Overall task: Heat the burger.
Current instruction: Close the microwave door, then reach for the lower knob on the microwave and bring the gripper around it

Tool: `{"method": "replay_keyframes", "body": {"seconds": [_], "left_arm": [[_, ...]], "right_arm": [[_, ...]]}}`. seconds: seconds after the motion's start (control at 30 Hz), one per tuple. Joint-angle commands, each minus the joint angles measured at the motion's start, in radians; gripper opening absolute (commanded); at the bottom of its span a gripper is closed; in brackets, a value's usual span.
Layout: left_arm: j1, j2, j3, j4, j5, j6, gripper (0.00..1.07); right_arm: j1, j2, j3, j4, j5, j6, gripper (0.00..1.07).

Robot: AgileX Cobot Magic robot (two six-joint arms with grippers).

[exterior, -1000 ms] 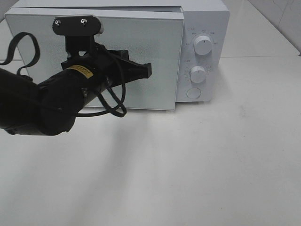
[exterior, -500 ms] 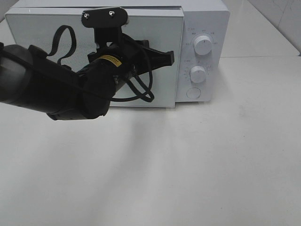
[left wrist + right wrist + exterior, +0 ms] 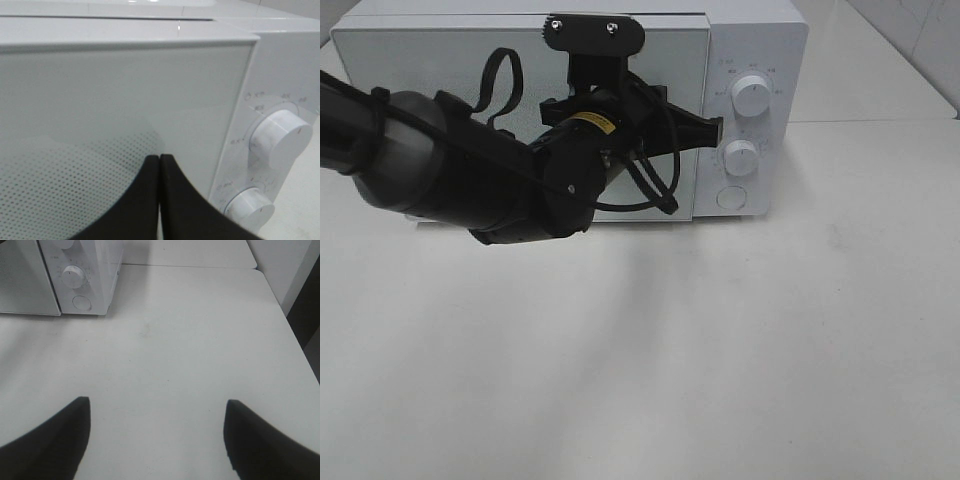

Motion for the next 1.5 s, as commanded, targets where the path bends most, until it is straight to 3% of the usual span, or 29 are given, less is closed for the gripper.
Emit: {"method": "replay_keyframes", "body": {"seconds": [0.03, 0.33, 0.47, 0.73, 0.77, 0.8, 0.83, 0.87, 0.9, 0.97, 1.0, 1.03, 1.17, 1.3, 1.5], "left_arm": [[0.035, 0.016, -0.028, -0.066, -0.062, 0.009, 0.00], [0.113, 0.019, -0.028, -0.045, -0.033, -0.038, 0.00], [0.110, -0.001, -0.025, -0.016, 0.015, -0.003, 0.00], [0.041, -0.083, -0.022, -0.049, 0.246, 0.086, 0.03], [0.035, -0.090, -0.022, -0.055, 0.286, 0.090, 0.06], [0.023, -0.109, -0.022, -0.060, 0.382, 0.094, 0.22], [0.023, -0.109, -0.022, -0.060, 0.382, 0.094, 0.22], [0.018, -0.118, -0.022, -0.060, 0.430, 0.094, 0.35], [0.018, -0.118, -0.022, -0.060, 0.430, 0.094, 0.35], [0.006, -0.145, -0.022, -0.075, 0.601, 0.082, 0.93], [0.006, -0.145, -0.022, -0.075, 0.601, 0.082, 0.93], [0.006, -0.150, -0.022, -0.083, 0.652, 0.067, 1.02], [0.007, -0.182, -0.022, -0.087, 0.897, 0.022, 0.99], [0.007, -0.211, -0.022, -0.083, 1.045, 0.021, 0.99], [0.007, -0.313, -0.022, -0.004, 1.372, 0.021, 0.99]], "right_arm": [[-0.008, -0.027, 0.002, 0.000, -0.002, 0.000, 0.74], [-0.008, -0.027, 0.002, 0.000, -0.002, 0.000, 0.74], [-0.008, -0.027, 0.002, 0.000, -0.002, 0.000, 0.74], [-0.008, -0.027, 0.002, 0.000, -0.002, 0.000, 0.74], [-0.008, -0.027, 0.002, 0.000, -0.002, 0.000, 0.74], [-0.008, -0.027, 0.002, 0.000, -0.002, 0.000, 0.74], [-0.008, -0.027, 0.002, 0.000, -0.002, 0.000, 0.74], [-0.008, -0.027, 0.002, 0.000, -0.002, 0.000, 0.74], [-0.008, -0.027, 0.002, 0.000, -0.002, 0.000, 0.74], [-0.008, -0.027, 0.002, 0.000, -0.002, 0.000, 0.74], [-0.008, -0.027, 0.002, 0.000, -0.002, 0.000, 0.74], [-0.008, -0.027, 0.002, 0.000, -0.002, 0.000, 0.74], [-0.008, -0.027, 0.002, 0.000, -0.002, 0.000, 0.74], [-0.008, -0.027, 0.002, 0.000, -0.002, 0.000, 0.74], [-0.008, -0.027, 0.002, 0.000, -0.002, 0.000, 0.74]]}}
